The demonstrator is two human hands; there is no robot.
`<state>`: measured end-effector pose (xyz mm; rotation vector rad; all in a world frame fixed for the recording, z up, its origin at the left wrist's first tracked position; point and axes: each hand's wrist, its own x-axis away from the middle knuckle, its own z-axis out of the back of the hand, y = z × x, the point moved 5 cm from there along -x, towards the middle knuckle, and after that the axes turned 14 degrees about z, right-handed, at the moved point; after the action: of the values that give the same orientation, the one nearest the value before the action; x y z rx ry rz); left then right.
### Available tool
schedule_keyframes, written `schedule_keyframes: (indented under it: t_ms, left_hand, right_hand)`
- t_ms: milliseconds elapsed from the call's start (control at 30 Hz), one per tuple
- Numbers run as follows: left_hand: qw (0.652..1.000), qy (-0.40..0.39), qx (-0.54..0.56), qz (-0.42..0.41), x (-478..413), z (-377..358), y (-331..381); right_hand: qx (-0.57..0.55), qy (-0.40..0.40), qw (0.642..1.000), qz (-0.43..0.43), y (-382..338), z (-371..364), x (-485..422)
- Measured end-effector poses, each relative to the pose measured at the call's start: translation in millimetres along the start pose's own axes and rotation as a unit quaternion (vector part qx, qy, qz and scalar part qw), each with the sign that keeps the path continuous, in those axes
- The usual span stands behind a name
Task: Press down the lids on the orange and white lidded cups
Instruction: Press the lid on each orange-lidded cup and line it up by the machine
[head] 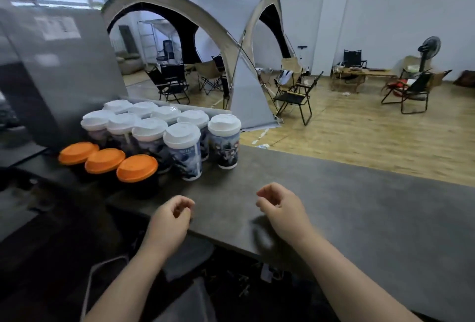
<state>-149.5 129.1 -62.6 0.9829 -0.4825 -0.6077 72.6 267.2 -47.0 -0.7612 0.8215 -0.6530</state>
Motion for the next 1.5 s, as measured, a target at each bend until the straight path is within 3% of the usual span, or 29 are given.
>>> schedule_keyframes:
  t_ms: [200, 367, 633, 867, 1133, 1233, 1367, 1500]
  left_hand:
    - [0.973, 0.158, 0.150, 0.073, -32, 71, -61]
    - [0.970, 0.122, 0.198, 0.066, -57, 88, -72]
    - [0.981, 0.032, 0.188, 0.045, -77, 90, -67]
    - [0.966, -0.031, 0.256, 0.009, -59, 71, -59]
    - [0.936, -0.233, 0.262, -0.015, -40, 3, 8]
    - [0.919, -0.297, 0.260, 0.003, -38, -29, 35]
    - [0.904, -0.321, 0.281, 0.029, -41, -63, 54]
    - [0.909, -0.351, 0.224, -0.012, -41, -79, 56]
  right_hand:
    - [-0.035, -0.032, 0.999, 0.007, -32, -105, -27]
    - [-0.025, -0.088, 0.996, 0.019, -53, -164, -48]
    - [0.110, -0.231, 0.966, 0.041, -75, -218, -72]
    - [-0.016, -0.079, 0.995, 0.054, -63, -179, -43]
    - [-0.065, 0.063, 0.996, 0.020, -35, -78, -19]
    - [-0.083, 0.089, 0.993, 0.006, -23, -41, -17]
    - [-0.058, 0.079, 0.995, 0.007, -3, -13, -6]
    - [-0.025, 0.070, 0.997, 0.034, 4, -13, 4]
